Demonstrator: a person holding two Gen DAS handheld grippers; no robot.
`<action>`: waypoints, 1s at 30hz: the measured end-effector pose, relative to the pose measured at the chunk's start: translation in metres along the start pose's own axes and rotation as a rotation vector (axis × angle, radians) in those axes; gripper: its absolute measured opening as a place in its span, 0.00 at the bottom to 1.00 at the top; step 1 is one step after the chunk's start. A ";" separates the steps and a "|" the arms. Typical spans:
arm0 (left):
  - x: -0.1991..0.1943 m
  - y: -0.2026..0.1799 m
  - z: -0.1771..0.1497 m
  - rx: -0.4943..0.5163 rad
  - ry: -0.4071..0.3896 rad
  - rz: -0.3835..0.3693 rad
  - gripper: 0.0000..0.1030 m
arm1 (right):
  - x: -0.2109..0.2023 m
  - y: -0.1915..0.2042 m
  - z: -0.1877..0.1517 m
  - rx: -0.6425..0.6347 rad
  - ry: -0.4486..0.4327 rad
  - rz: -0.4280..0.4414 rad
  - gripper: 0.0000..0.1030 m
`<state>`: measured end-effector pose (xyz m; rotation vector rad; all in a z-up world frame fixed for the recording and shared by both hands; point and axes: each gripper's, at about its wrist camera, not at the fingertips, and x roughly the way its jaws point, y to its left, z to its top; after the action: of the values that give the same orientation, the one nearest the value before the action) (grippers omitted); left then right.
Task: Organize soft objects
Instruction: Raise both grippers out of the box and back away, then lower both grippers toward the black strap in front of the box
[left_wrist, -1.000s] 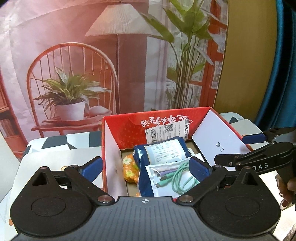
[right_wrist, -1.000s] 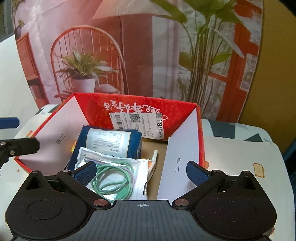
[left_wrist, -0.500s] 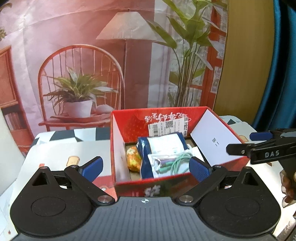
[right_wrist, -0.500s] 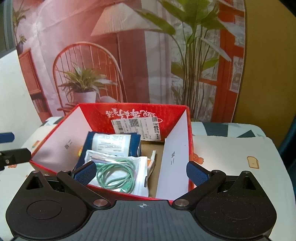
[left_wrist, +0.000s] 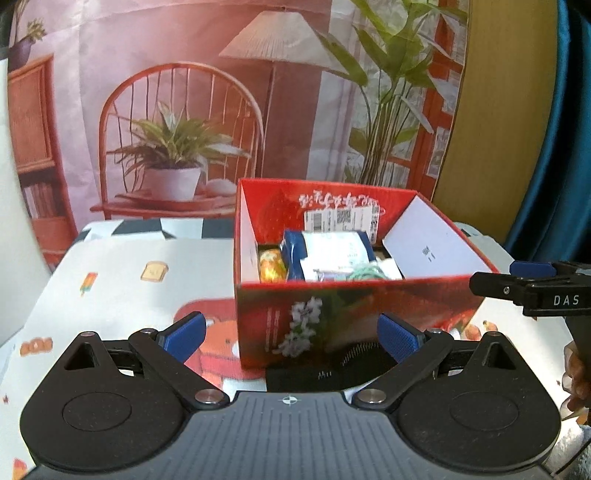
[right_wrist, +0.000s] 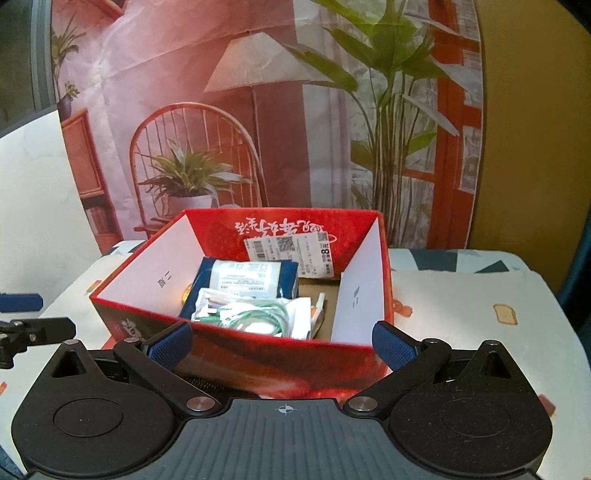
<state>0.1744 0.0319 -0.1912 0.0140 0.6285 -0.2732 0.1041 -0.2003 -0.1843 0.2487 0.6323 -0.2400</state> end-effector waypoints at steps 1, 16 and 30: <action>0.000 0.000 -0.004 -0.003 0.006 0.000 0.97 | -0.001 0.000 -0.003 0.005 -0.001 0.001 1.00; 0.003 -0.003 -0.046 -0.036 0.060 -0.015 0.96 | -0.003 0.000 -0.053 0.014 0.064 -0.018 1.00; 0.006 -0.001 -0.058 -0.078 0.107 -0.024 0.91 | -0.005 0.006 -0.076 0.009 0.100 -0.006 1.00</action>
<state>0.1450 0.0353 -0.2418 -0.0544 0.7455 -0.2722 0.0603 -0.1711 -0.2392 0.2682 0.7313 -0.2376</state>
